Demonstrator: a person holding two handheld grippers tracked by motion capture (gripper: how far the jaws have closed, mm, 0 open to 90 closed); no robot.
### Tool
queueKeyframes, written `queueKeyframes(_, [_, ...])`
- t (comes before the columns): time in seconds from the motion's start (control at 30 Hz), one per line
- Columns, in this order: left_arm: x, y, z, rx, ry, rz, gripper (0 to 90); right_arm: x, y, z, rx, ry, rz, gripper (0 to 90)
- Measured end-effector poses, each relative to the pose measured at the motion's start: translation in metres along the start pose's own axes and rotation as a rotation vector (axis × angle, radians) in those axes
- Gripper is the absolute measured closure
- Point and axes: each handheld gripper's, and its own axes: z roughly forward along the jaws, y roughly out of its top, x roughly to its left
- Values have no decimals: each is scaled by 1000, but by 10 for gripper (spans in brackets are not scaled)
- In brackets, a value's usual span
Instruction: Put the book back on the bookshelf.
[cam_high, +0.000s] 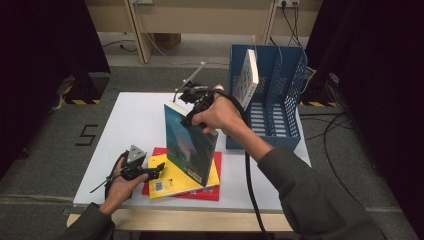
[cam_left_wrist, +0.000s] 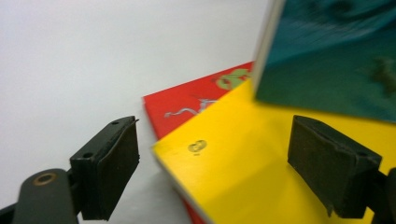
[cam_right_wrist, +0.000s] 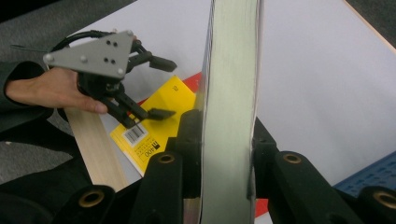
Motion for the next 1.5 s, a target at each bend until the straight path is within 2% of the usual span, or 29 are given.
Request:
queueKeyframes(0.07, [6,0,1,1,-3,-32,159,-6,-7,-5,-20,3,20,735])
queueKeyframes(0.1, [8,0,0,-3,-6,-50,159,-8,-11,-7,-35,8,45,736])
queueKeyframes(0.13, [10,0,0,-7,-4,-63,159,-11,-14,-9,-41,8,43,737])
queueKeyframes(0.27, [16,0,0,-14,8,-84,159,-20,-27,-17,-79,18,95,739])
queueKeyframes(0.4, [18,0,-1,-21,-1,-104,159,-29,-39,-29,-102,18,125,739])
queueKeyframes(0.47, [20,0,-1,-17,-3,-111,159,-33,-47,-37,-116,6,139,738])
queueKeyframes(0.57, [25,0,0,-18,-11,-144,159,-40,-57,-49,-136,-19,163,738])
queueKeyframes(0.73, [38,-1,0,-20,15,-182,159,-47,-75,-76,-170,-59,213,739])
queueKeyframes(0.8, [44,-1,0,-29,42,-194,159,-50,-82,-88,-187,-73,225,738])
queueKeyframes(0.83, [47,-1,-1,-33,57,-184,159,-51,-86,-94,-208,-86,240,739])
queueKeyframes(0.9, [52,3,-1,-52,123,-146,159,-54,-94,-108,-218,-106,247,739])
queueKeyframes(0.97, [56,4,1,-48,147,-137,158,-59,-102,-120,-234,-128,277,739])
queueKeyframes(1.07, [62,2,2,-36,160,-143,158,-66,-116,-137,-251,-170,311,739])
queueKeyframes(1.17, [65,1,2,-17,185,-113,157,-74,-128,-152,-246,-228,344,739])
queueKeyframes(1.3, [73,-3,13,51,192,-87,157,-85,-139,-167,-236,-288,378,738])
queueKeyframes(1.33, [76,-5,16,83,189,-70,161,-87,-141,-169,-238,-299,383,738])
queueKeyframes(1.37, [77,-5,19,111,187,-76,157,-90,-142,-173,-235,-303,394,739])
queueKeyframes(1.4, [77,-5,19,110,187,-72,146,-93,-144,-178,-245,-328,408,739])
queueKeyframes(1.5, [74,-5,19,107,195,-47,161,-101,-145,-187,-248,-355,431,739])
